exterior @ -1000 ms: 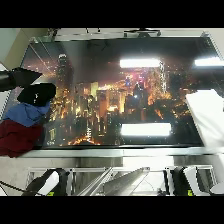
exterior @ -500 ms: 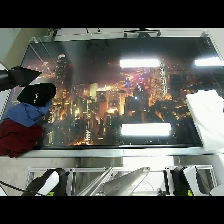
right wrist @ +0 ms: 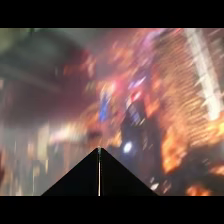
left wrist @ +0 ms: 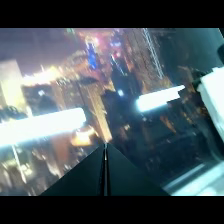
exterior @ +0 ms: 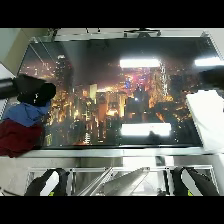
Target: Fold the shirts.
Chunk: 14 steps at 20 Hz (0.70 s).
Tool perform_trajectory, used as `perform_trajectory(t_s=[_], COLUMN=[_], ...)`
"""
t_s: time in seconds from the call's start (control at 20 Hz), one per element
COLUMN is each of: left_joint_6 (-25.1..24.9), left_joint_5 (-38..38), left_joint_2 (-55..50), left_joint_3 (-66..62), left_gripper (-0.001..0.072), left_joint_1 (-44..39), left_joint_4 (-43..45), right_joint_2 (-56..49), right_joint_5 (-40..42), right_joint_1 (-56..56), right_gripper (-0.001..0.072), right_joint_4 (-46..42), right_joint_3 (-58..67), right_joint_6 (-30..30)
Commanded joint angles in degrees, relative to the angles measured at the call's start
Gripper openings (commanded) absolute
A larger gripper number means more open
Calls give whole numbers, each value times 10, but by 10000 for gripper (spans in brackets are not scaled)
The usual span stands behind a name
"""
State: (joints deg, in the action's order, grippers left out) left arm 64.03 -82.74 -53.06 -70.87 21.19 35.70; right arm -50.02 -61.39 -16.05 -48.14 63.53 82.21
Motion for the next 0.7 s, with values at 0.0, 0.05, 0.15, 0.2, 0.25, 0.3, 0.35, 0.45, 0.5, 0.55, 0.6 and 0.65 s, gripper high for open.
perform_trajectory(t_s=[0.0, 0.05, 0.15, 0.2, 0.25, 0.3, 0.35, 0.45, 0.5, 0.55, 0.6, 0.65], left_joint_6=[10, 10, 14, 18, 21, 21, 21, 21, 21, 21, 21, 21], left_joint_5=[-21, -23, -23, -23, -25, -27, -27, -26, -26, -26, -26, -26], left_joint_2=[96, 126, 165, 177, 184, 187, 188, 188, 188, 188, 188, 188], left_joint_3=[127, 164, 210, 224, 231, 234, 234, 234, 234, 234, 234, 234], left_gripper=[16, 16, 17, 16, 16, 16, 16, 16, 15, 16, 16, 16], left_joint_1=[0, 0, 0, 0, 0, 0, 0, 0, 0, 0, 0, 0], left_joint_4=[-7, -7, -8, -7, -7, -8, -9, -12, -12, -12, -12, -12], right_joint_2=[2, 2, -7, -11, -14, -16, -18, -20, -21, -21, -22, -22], right_joint_5=[7, 13, 23, 23, 22, 22, 23, 23, 23, 23, 23, 23], right_joint_1=[200, 228, 250, 250, 250, 250, 250, 250, 250, 250, 250, 250], right_gripper=[14, 14, 15, 15, 15, 15, 16, 15, 15, 15, 16, 15], right_joint_4=[-120, -126, -127, -124, -121, -121, -121, -121, -121, -121, -121, -121], right_joint_3=[-41, -59, -73, -73, -73, -73, -73, -73, -73, -73, -73, -73], right_joint_6=[49, 50, 50, 50, 50, 50, 50, 50, 50, 50, 50, 50])
